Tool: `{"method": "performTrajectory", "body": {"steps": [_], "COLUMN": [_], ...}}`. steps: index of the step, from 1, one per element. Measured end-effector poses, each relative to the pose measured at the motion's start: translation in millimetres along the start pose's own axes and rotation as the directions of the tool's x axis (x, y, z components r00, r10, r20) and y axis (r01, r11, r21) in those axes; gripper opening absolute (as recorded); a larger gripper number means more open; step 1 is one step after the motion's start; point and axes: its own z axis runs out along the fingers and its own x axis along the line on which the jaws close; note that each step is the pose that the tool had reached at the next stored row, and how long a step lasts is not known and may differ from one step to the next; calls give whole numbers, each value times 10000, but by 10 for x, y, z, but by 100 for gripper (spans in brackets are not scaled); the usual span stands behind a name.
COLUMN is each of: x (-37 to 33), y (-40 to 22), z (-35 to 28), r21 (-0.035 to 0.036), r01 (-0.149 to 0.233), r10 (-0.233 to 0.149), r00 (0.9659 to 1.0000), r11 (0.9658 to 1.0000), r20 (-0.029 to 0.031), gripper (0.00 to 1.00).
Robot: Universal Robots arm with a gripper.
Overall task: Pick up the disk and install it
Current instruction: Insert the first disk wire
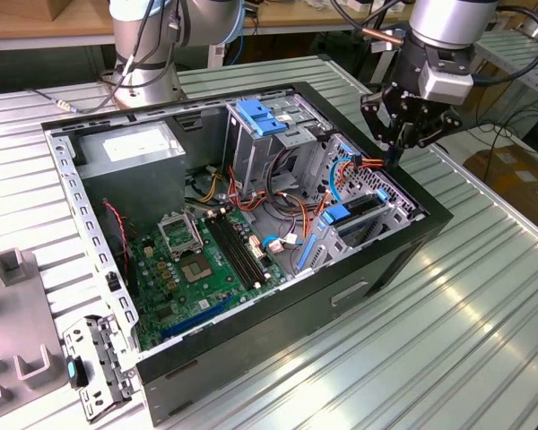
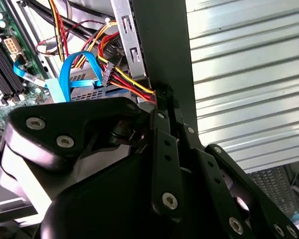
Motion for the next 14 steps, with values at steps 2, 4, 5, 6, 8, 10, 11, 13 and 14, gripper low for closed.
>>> {"method": "performTrajectory", "body": {"steps": [2,4,5,6,8,10,11,13,14], "x": [-4,-8,-13,-15,-16,-18,-18,-17,-16], "y": [3,7,12,14,15,16,17,17,16], "z": [-1,-2,-2,-2,-3,-3,-3,-8,-13], "r21": [-12,-14,-13,-13,-14,-30,-45,-86,-106], "r01": [-89,-95,-97,-98,-104,-224,-333,-612,-728], "r10": [89,95,97,98,104,224,333,612,727], "r00": [10000,10000,10000,10000,9999,9997,9994,9981,9973], "r11": [10000,10000,10000,10000,9999,9997,9994,9981,9973], "r20": [-2,-2,-1,-1,-2,-3,-5,-16,-24], "gripper": [17,17,17,17,17,17,17,17,17]}}
